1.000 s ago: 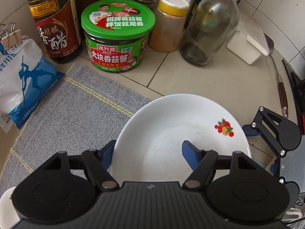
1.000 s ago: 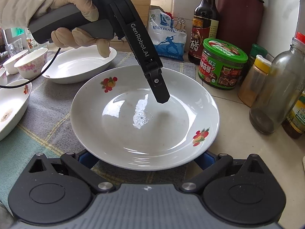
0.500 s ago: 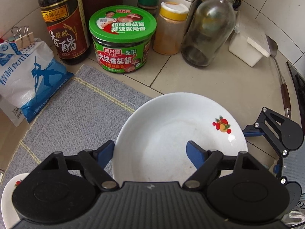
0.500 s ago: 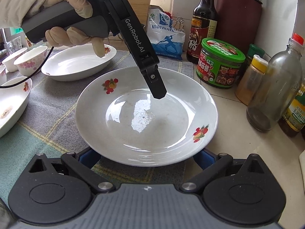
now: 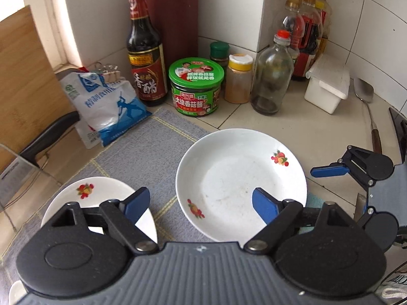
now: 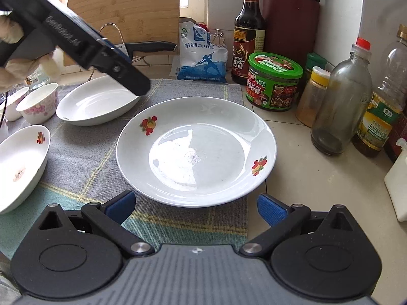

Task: Organize plates and bowls

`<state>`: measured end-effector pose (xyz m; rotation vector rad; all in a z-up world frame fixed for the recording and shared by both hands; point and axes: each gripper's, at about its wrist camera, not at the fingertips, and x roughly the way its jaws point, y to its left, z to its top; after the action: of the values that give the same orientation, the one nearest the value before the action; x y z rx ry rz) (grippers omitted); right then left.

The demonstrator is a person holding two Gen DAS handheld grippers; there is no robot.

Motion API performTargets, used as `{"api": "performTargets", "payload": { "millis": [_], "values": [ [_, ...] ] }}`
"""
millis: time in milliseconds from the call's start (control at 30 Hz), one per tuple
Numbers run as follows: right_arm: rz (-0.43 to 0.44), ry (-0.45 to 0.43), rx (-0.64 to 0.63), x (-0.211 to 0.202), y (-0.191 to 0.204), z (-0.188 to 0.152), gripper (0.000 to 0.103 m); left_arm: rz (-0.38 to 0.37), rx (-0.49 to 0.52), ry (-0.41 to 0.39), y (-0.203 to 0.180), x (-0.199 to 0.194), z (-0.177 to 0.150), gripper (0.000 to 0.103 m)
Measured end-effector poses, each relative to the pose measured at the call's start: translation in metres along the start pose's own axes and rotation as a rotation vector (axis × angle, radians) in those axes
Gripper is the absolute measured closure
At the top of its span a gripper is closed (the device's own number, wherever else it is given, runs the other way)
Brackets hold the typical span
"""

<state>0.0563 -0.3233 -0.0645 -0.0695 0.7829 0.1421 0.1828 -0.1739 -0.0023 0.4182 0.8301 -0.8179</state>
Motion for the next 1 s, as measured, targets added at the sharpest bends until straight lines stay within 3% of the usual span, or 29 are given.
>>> {"api": "performTargets", "payload": {
  "millis": [200,433,1000],
  "values": [
    [-0.045,-0.010,0.030,-0.014,0.028,0.000,0.000,0.015,-0.109,-0.059,0.000,-0.045,-0.046,0.014],
    [-0.043,-0.041,0.031,-0.028,0.068,0.001,0.000,0.138,-0.130,-0.144,-0.009,-0.088,-0.101,0.012],
    [-0.041,-0.053,0.016,-0.042,0.145,0.011,0.000,0.196,-0.162,-0.138,0.004,-0.146,-0.203,0.011]
  ]
}}
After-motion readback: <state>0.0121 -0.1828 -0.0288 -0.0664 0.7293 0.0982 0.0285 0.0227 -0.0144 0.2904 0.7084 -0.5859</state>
